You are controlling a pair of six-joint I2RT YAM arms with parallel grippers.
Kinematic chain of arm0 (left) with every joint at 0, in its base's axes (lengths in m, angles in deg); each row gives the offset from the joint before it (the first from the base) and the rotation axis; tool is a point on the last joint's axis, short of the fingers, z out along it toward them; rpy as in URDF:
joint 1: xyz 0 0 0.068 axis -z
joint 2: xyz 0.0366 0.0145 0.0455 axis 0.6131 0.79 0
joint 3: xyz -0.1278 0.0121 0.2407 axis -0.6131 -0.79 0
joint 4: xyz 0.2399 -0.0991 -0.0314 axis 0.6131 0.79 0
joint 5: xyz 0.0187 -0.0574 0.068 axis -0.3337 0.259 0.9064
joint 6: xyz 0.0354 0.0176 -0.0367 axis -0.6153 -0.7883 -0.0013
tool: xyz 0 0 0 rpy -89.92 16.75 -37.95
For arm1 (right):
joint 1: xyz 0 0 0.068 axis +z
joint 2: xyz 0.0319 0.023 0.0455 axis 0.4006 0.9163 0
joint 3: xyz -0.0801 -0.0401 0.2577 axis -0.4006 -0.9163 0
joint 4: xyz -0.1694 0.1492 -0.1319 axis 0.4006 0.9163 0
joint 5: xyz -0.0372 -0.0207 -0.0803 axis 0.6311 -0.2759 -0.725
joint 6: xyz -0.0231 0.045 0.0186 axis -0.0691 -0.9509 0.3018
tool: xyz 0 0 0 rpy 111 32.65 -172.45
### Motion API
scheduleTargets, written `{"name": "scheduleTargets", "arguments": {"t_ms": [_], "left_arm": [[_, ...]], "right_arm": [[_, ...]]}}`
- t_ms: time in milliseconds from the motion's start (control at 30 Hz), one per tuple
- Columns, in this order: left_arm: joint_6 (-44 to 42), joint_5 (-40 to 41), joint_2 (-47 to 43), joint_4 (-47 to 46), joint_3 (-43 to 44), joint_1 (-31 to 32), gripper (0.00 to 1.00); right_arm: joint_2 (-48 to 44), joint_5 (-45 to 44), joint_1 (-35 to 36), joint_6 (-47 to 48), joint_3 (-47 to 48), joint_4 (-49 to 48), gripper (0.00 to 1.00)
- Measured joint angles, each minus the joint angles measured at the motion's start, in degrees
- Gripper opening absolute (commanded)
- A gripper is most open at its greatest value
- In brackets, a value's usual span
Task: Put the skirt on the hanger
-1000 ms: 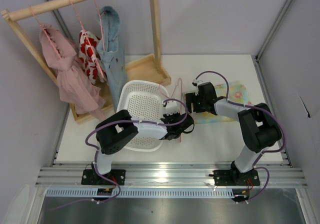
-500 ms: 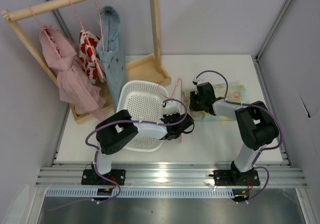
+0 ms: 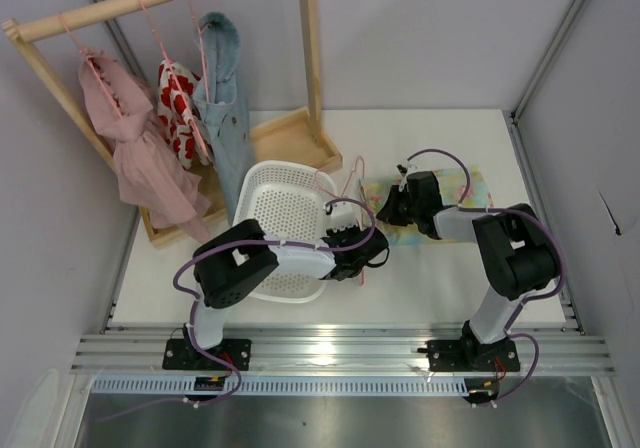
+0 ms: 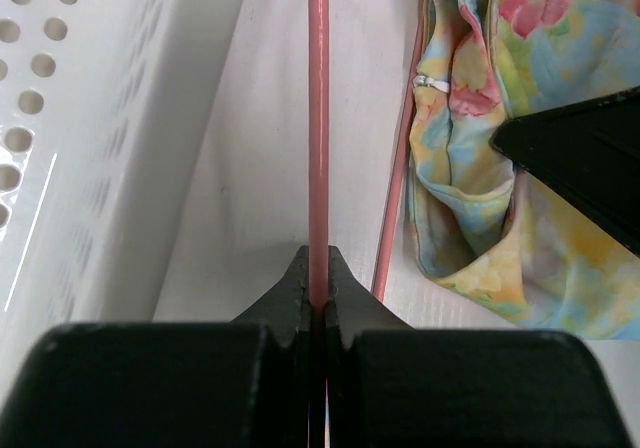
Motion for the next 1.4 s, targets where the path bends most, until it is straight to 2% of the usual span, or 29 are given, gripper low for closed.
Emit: {"name": "scheduleTargets", "arguments": {"t_ms": [133, 233, 500, 800, 867, 900, 967, 1000, 1100, 1267, 1400], "left_arm": [[0.04, 0.0, 0.0, 0.02, 0.0, 0.0, 0.0], [0.07, 0.0, 0.0, 0.17, 0.11, 0.0, 0.0], [0.94, -0.02, 0.0, 0.85, 0.39, 0.0, 0.0], [1.01, -0.11, 0.0, 0.83, 0.42, 0.0, 0.0], [0.96, -0.09, 0.0, 0.83, 0.42, 0.0, 0.0], [0.96, -0.09, 0.0, 0.83, 0.42, 0.0, 0.0], [0.94, -0.07, 0.0, 0.83, 0.42, 0.0, 0.0], [0.94, -0.04, 0.0, 0.83, 0.42, 0.0, 0.0], [0.92, -0.04, 0.0, 0.85, 0.42, 0.0, 0.0], [0.9, 0.02, 0.0, 1.49, 0.72, 0.0, 0.0], [0.76, 0.22, -0.13, 2.71, 1.38, 0.07, 0.0]], "right_arm": [[-1.95, 3.26, -1.31, -3.74, -2.69, -2.6, 0.04], [-3.74, 5.09, -1.25, -5.9, -3.8, -4.22, 0.0], [-7.98, 6.71, -1.84, -9.53, -4.5, -7.17, 0.0], [-6.27, 6.67, -0.46, -10.78, -5.18, -8.85, 0.0], [-4.74, 6.86, 0.04, -11.21, -5.18, -9.2, 0.1], [-3.96, 7.1, 0.26, -11.58, -5.18, -9.4, 0.22], [-3.13, 7.69, 0.57, -12.33, -5.18, -9.27, 0.33], [-3.02, 8.13, 0.72, -12.44, -5.16, -9.09, 0.46], [-3.15, 8.83, 0.7, -12.7, -3.96, -6.93, 0.59], [-7.13, 9.7, -1.2, -12.31, -0.46, -0.35, 0.62], [-12.57, 9.64, -4.59, -12.04, 1.07, 4.09, 0.55]]}}
